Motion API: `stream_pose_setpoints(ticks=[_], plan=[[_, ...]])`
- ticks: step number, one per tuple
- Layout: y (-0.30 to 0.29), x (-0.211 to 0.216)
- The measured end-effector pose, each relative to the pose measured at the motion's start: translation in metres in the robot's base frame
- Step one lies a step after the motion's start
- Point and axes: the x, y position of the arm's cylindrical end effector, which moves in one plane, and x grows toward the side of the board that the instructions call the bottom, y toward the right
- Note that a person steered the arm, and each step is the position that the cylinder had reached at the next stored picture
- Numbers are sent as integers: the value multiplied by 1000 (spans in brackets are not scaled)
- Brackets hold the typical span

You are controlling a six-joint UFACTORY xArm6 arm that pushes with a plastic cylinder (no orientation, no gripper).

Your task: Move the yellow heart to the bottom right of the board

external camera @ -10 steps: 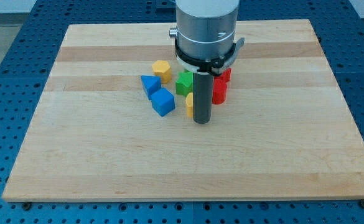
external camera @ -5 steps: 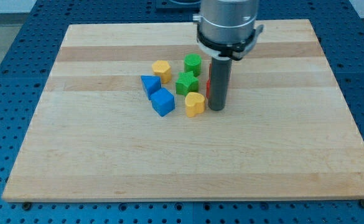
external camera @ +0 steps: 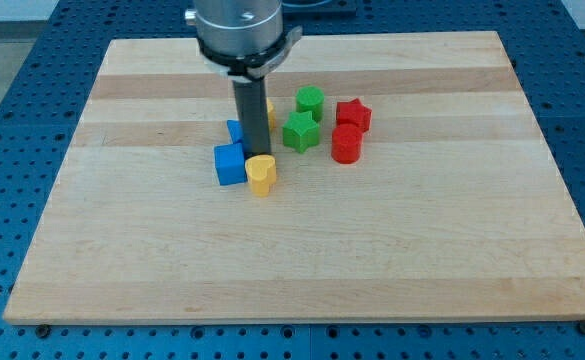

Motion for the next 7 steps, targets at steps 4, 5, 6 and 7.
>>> stream_pose_setpoints(ticks=[4, 5, 6, 7], plan=[[-2, 41], [-13, 57], [-25, 75], [-24, 81]])
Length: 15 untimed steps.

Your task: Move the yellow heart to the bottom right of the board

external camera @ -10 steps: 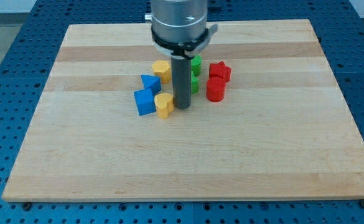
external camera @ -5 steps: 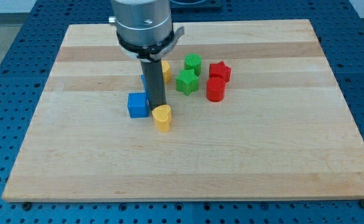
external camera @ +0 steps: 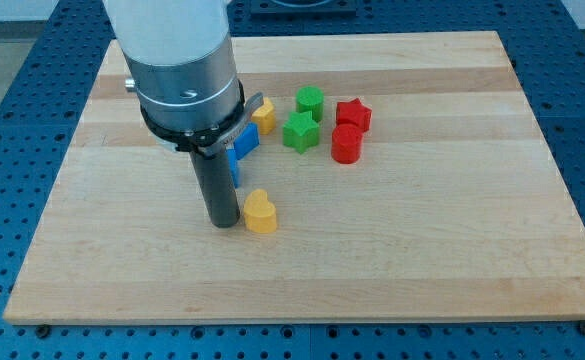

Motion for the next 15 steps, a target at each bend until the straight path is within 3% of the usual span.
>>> stream_pose_setpoints(ticks=[4, 6, 9, 15], plan=[[104, -10], [130, 25], [207, 25], [259, 20]])
